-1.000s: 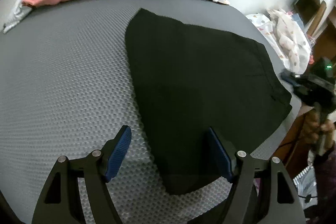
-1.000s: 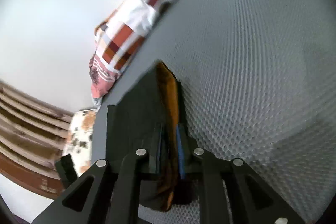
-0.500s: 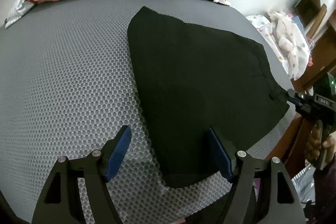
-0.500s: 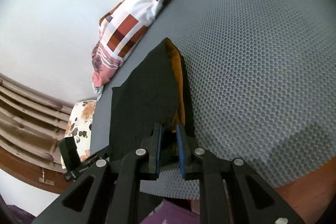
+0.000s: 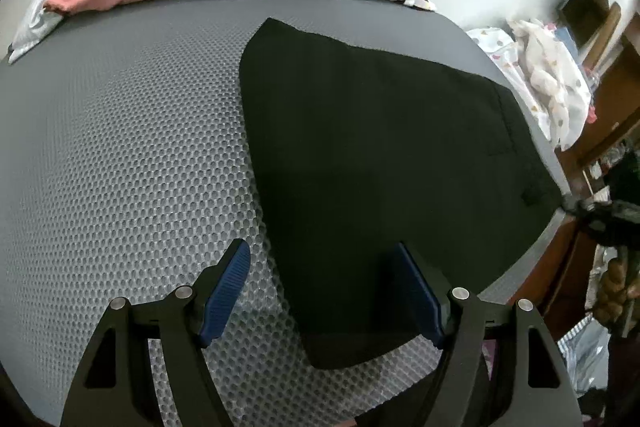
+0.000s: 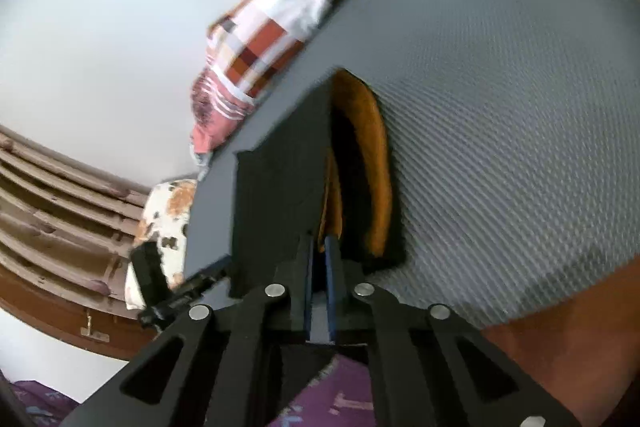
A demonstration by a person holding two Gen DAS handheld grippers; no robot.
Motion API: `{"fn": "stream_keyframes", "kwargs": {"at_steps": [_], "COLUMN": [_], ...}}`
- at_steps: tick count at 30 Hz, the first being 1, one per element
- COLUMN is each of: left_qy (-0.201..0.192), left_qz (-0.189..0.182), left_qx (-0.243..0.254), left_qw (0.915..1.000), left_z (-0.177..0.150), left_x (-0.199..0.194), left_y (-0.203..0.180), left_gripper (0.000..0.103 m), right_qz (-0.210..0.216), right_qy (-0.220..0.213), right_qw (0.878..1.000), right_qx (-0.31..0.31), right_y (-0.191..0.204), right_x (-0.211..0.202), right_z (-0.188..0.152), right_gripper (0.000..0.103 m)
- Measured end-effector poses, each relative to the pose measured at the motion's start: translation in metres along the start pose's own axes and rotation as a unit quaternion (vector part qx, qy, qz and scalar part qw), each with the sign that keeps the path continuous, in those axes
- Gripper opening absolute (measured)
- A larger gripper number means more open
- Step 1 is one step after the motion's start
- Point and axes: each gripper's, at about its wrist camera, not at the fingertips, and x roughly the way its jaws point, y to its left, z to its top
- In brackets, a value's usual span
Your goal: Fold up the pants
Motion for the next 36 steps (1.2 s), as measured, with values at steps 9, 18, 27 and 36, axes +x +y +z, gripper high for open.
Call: {"fn": "stream_keyframes", "kwargs": {"at_steps": [9, 18, 27, 36], "left_qy": [-0.011, -0.015, -0.029, -0.024], "left_qz": [0.01, 0.021, 0.071, 0.09], "left_qx": [0.006, 0.007, 0.011, -0.004], "left_qw": [0.9999, 0.9996, 0.997, 0.9956], "left_z": [0.004, 0.006, 0.007, 0.009], "left_x": [0.0, 0.002, 0.001, 0.007], "left_y": [0.001, 0.002, 0.005, 0.014], "left_gripper": [0.075, 0.075, 0.075, 0.075], "right_qz": [-0.029, -0.003, -0.024, -0.048], "right_qy": [-0.008, -0.03, -0.014, 0.014], "right_qw": [0.999, 0.999, 0.997, 0.999], "right_qx": [0.021, -0.015, -0.065, -0.019], "right_y": [-0.031, 0.0, 0.037, -0.006], "right_x": [0.001, 0.001, 0.002, 0.025], "right_z": [-0.008, 0.019, 0.013, 0.002], "right_gripper": [0.007, 0.043, 0.013, 0.011]}}
